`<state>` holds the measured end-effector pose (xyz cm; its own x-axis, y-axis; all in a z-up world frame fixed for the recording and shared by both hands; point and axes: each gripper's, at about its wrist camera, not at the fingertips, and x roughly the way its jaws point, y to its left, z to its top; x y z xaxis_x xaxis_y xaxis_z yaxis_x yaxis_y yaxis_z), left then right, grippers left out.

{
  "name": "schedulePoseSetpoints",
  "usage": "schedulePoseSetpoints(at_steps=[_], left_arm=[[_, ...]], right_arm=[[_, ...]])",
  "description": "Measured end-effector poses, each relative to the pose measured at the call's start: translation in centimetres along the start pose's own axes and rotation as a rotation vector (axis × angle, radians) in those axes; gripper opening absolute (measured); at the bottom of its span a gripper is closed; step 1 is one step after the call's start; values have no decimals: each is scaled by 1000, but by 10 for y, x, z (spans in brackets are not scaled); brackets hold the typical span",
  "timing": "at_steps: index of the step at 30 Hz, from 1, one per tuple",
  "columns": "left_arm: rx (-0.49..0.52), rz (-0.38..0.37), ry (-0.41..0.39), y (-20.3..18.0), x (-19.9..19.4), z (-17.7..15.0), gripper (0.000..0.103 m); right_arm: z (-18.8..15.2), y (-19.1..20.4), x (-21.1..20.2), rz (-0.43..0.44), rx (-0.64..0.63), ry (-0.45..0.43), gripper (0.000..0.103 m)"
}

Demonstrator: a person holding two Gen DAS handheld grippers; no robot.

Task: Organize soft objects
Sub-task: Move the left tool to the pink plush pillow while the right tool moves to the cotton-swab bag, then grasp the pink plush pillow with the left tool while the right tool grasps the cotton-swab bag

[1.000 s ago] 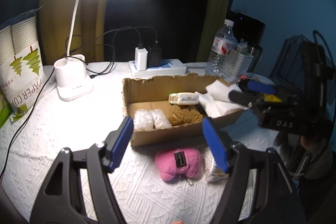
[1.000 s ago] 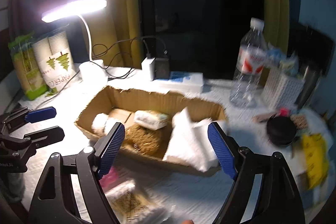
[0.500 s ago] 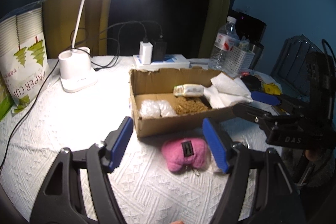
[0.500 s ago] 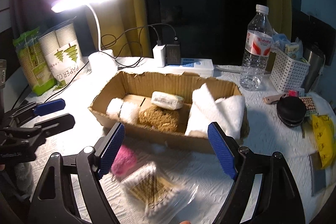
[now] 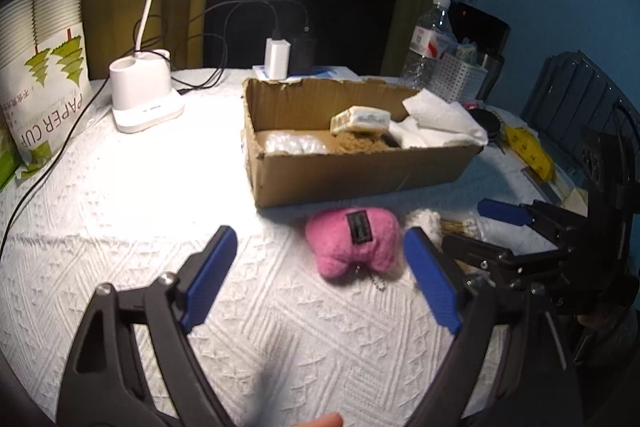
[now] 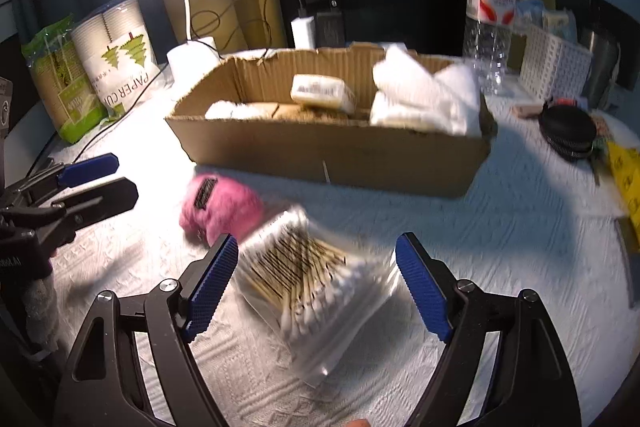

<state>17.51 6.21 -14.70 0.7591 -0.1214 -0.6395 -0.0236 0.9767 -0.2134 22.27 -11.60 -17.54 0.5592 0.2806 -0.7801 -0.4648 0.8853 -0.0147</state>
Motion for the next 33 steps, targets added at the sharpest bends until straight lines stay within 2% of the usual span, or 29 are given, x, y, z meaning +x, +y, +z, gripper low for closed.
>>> schedulePoseSetpoints(at_steps=[5,8,14,16,17,20,25,32,33], left_arm=[[17,13,33,-7,13,-3,87],[29,22,55,-12,22,-2,87],[46,43,101,-21,46,2,87],[56,53,131,-24,57,3,87],[59,59,142,-24,62,3,87],[57,69,166,-24,73,5,87],[85,80,169,-32,82,9,87],[119,56,177,-43,88,11,86],[120,52,185,-43,91,11,80]], right_arm=[[-5,-10,7,8,22,20,84],[-7,-18,13,44,54,38,89],[-7,-25,20,105,83,65,89],[-7,-25,20,122,83,65,80],[-6,-24,19,154,77,64,68],[-6,-24,21,178,73,70,67],[-6,-29,16,212,78,56,57],[-8,-44,-2,174,81,23,55],[-8,-47,-4,168,85,16,54]])
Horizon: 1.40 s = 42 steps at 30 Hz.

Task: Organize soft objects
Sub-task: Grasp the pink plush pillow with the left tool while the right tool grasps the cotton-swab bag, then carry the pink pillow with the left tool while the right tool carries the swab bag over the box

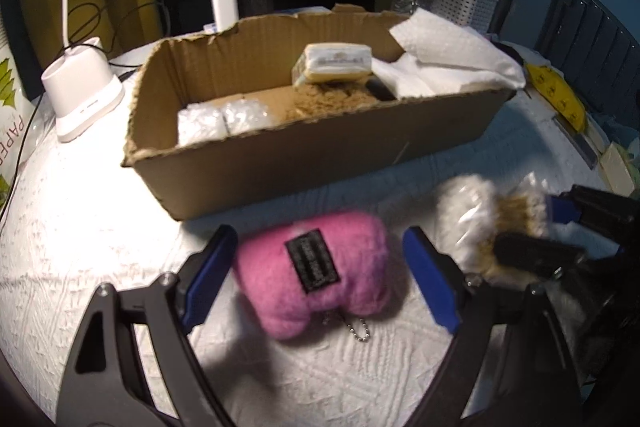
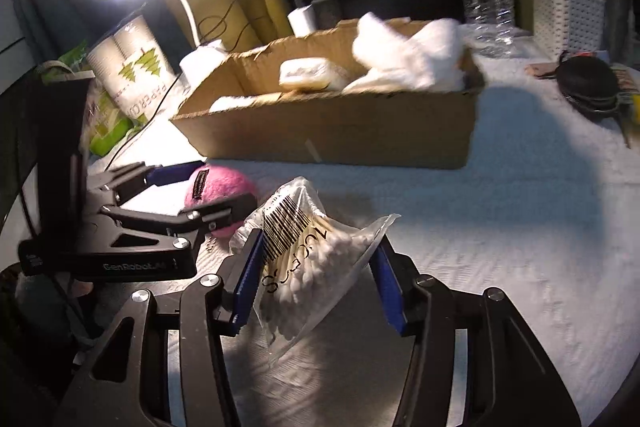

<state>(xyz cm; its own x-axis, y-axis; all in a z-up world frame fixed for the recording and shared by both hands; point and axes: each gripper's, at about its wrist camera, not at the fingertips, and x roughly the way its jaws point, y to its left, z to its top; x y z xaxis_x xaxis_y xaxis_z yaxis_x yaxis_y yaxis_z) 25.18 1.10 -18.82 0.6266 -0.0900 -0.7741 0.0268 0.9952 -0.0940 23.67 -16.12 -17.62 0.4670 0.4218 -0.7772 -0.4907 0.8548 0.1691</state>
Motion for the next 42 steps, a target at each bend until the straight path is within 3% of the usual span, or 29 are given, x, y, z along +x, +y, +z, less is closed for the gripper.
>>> schedulePoseSetpoints(at_steps=[2,5,15,27,42], left_arm=[[0,-7,16,0,3,0,70],[-1,-24,1,0,-1,-1,68],[4,-37,-110,0,-46,11,68],[6,-37,-232,8,-88,42,68],[-12,-2,-283,30,-70,88,68]], right_arm=[[2,-3,-7,-15,4,-17,54],[6,-7,-21,-31,4,-47,54],[35,-6,-55,-71,-36,-140,54],[65,1,-65,-82,-88,-183,54],[106,-19,-37,-114,-124,-182,55]])
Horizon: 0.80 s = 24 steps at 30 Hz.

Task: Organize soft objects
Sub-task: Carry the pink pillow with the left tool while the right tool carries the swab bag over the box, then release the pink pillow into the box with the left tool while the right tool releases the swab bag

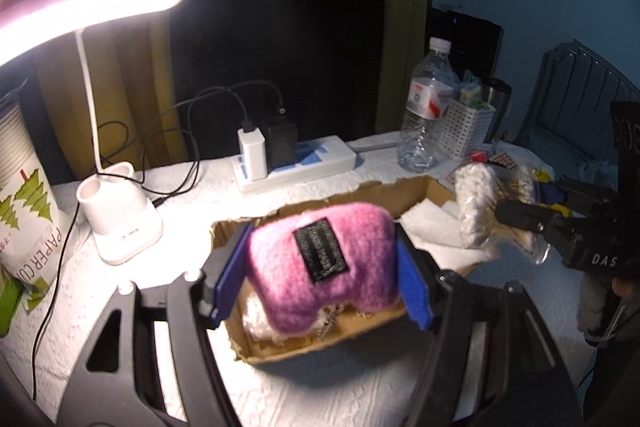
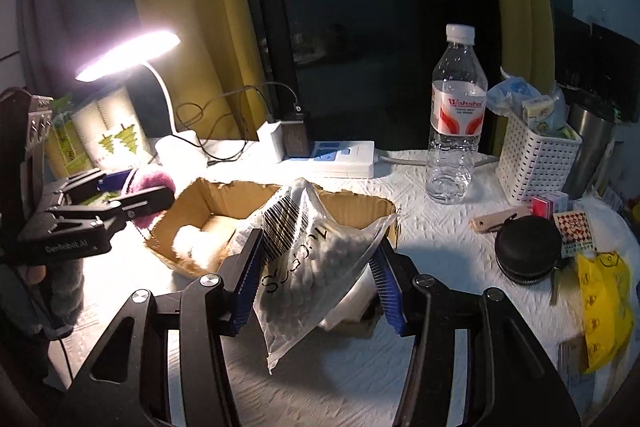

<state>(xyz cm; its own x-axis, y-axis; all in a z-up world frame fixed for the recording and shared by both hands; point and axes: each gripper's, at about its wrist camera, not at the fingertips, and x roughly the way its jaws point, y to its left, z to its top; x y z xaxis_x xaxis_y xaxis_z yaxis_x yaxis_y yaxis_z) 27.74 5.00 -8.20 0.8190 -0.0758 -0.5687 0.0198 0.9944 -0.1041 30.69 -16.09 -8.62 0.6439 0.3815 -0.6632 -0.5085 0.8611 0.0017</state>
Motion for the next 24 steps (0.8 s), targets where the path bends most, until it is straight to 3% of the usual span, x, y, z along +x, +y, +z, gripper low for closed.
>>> schedulePoseSetpoints(at_steps=[12,18,22,24], left_arm=[[-70,34,82,27,75,-9,69],[-61,41,128,27,94,-15,71],[-52,30,131,23,94,-14,74],[-55,32,127,23,92,-13,76]], right_arm=[[-13,-14,70,21,0,117,55],[-19,-11,83,13,-29,132,55],[-19,-10,83,7,-38,133,58],[-19,-11,80,-7,-40,123,69]])
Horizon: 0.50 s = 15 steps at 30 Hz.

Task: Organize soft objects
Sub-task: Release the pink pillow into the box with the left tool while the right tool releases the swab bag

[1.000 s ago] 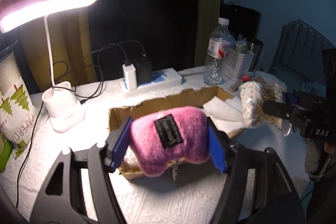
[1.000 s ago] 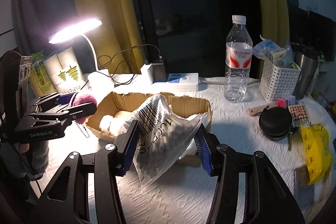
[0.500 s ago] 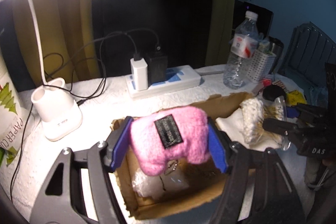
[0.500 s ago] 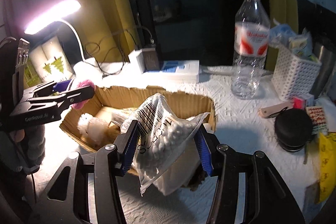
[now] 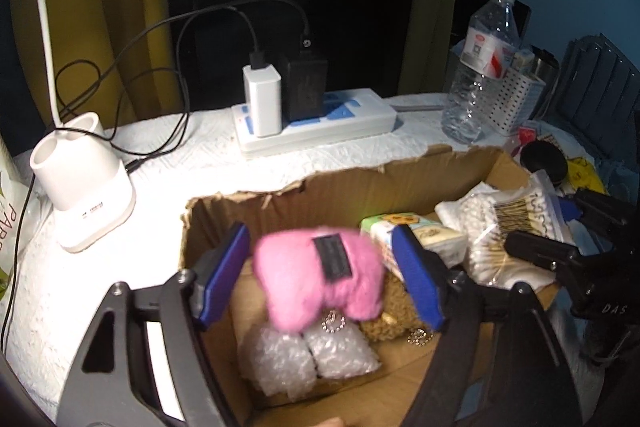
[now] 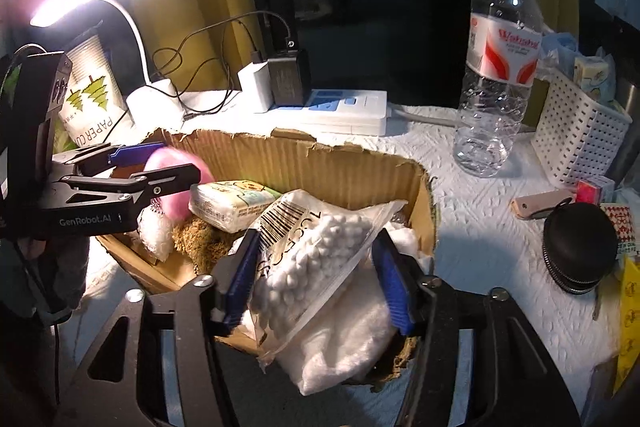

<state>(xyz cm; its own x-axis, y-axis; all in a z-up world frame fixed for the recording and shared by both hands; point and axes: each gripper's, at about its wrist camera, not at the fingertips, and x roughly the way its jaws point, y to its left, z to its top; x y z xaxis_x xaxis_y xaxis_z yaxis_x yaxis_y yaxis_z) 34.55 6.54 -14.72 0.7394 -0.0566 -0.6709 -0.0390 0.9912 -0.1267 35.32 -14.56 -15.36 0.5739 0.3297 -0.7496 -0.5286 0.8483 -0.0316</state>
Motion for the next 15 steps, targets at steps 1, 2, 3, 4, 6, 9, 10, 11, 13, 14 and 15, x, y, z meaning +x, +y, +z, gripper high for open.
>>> schedulePoseSetpoints(at_steps=[1,2,3,4,6,9,10,11,13,14,15], left_arm=[[-3,1,-6,0,-3,0,77],[-9,-1,-13,1,-6,1,80],[-14,-2,-18,1,-8,2,85],[-18,-3,-23,2,-11,3,87],[-21,-4,-39,2,-19,3,89],[-12,-5,-64,-1,-34,3,89],[-12,-6,-70,-2,-38,3,89],[-12,-9,-77,-2,-43,3,89],[-10,-15,-89,-5,-54,0,89],[-8,-18,-94,-6,-58,-1,89],[-7,-19,-97,-7,-64,-2,89]], right_arm=[[0,1,-3,-7,-2,-9,71],[1,2,-6,-16,-4,-20,76],[2,3,-10,-30,-5,-33,78],[4,3,-13,-42,-6,-40,78],[6,5,-20,-59,-7,-56,78],[9,10,-31,-65,-5,-75,78],[10,12,-34,-67,-6,-79,78],[10,14,-37,-69,-6,-83,78],[11,18,-45,-67,-5,-91,78],[11,21,-48,-69,-5,-93,78],[10,24,-52,-74,-5,-97,78]])
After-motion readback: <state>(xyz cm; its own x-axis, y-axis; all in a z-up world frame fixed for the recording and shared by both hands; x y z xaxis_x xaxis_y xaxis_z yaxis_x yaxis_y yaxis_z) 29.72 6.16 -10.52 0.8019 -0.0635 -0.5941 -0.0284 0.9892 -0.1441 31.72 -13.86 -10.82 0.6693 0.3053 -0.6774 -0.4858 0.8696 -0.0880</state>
